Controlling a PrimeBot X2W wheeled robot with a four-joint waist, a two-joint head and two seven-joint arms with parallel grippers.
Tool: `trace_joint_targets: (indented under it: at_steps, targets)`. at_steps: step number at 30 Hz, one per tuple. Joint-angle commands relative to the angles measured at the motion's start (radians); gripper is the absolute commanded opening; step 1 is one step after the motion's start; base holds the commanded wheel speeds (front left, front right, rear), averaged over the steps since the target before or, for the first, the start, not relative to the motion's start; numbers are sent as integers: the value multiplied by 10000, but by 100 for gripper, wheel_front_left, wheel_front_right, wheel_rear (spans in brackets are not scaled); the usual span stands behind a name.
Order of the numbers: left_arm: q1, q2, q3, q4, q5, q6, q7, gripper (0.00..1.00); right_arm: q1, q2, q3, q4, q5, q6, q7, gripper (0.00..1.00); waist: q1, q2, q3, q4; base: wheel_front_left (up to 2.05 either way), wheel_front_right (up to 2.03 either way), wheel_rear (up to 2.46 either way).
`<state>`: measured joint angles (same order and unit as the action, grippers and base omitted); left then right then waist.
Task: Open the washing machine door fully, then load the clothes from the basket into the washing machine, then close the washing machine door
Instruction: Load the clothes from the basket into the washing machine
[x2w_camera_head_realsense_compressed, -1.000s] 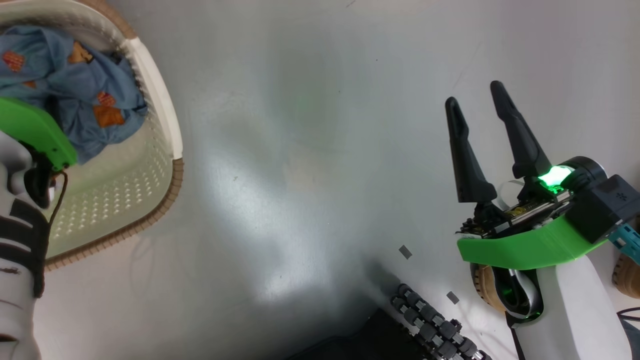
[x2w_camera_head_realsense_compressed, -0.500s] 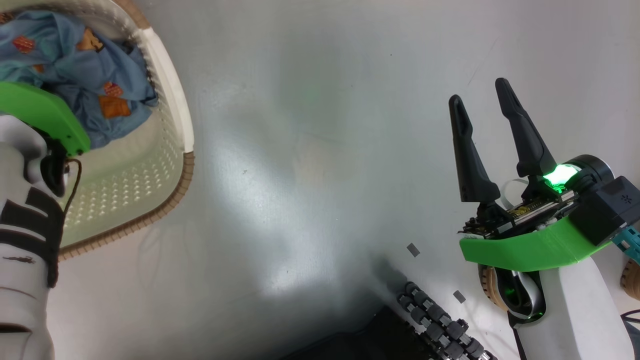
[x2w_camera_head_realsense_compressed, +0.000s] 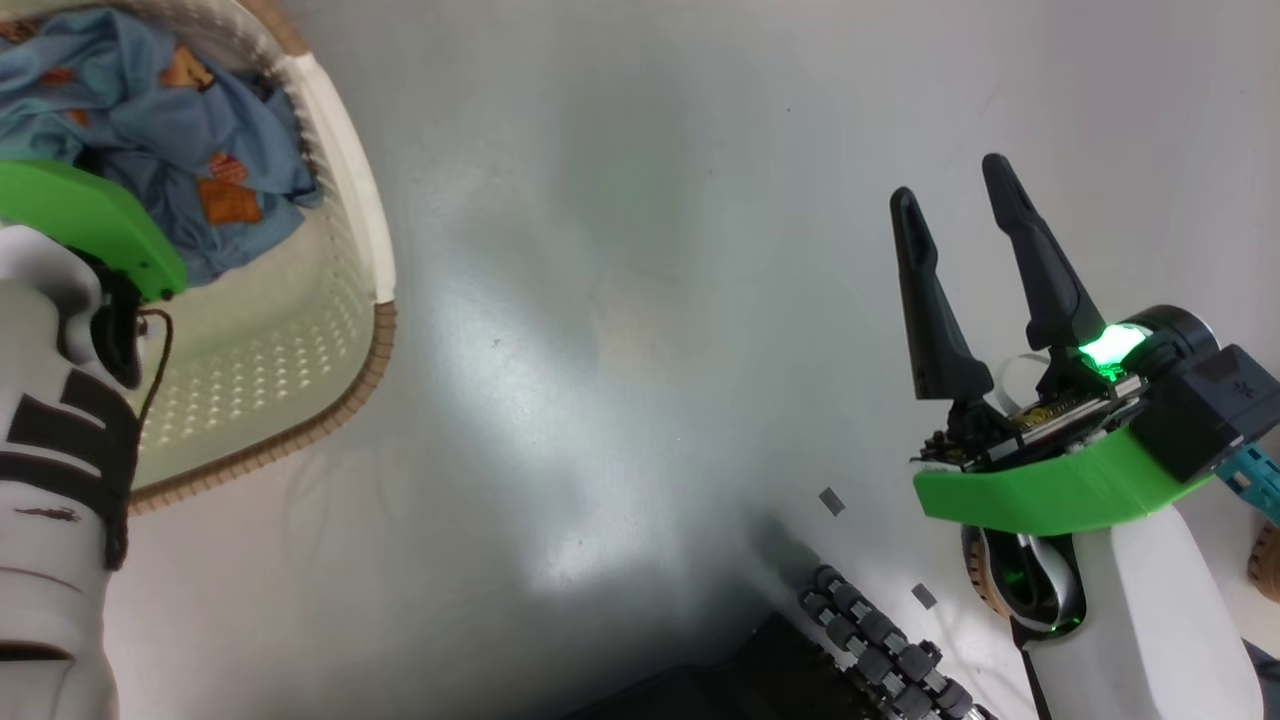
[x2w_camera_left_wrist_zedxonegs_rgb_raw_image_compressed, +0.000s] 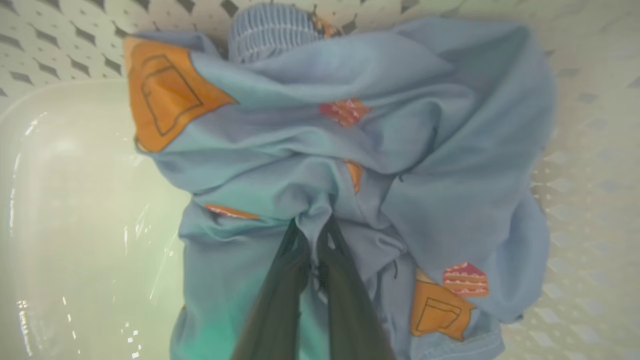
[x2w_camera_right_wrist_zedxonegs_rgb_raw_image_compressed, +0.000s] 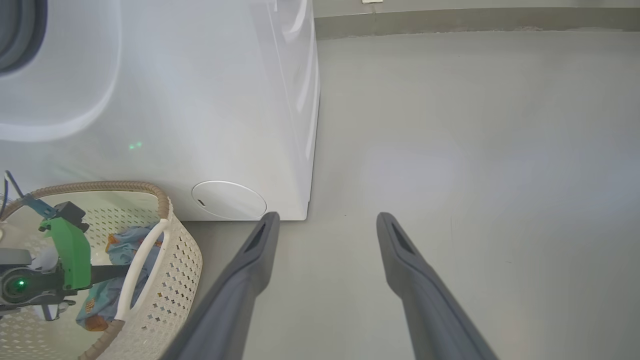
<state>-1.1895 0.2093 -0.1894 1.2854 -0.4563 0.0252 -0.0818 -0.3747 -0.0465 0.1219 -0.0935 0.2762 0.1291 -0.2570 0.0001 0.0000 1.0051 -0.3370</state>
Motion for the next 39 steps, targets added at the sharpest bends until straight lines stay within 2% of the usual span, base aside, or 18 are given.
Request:
trace_joint_targets:
  at_steps: [1, 9, 17, 21, 39]
  targets:
    - [418, 264, 19, -67, -25, -119, -293, 0, 84, -37, 185, -115, 14, 16, -48, 100, -1, 0, -274, 252, 0, 0, 0]
    - [858, -77, -87, -61, -101, -435, -1007, 0, -29, -37, 114, 21, -173, 16, -48, 100, -1, 0, -1067, 761, 0, 0, 0]
    - [1931, -661, -3, -225, -391, -898, -1652, 0, 287, -37, -110, 220, -451, 16, -48, 100, -1, 0, -2400, 1419, 0, 0, 0]
    - [2595, -849, 42, -575, -456, -986, -1769, 0, 560, -47, -207, 326, -576, 16, -48, 100, -1, 0, -3157, 1737, 0, 0, 0]
    - [6923, -1274, 734, -4480, 29, -301, -1799, 0, 2258, -388, -292, 896, -569, 16, -48, 100, -1, 0, -6793, 2511, 0, 0, 0]
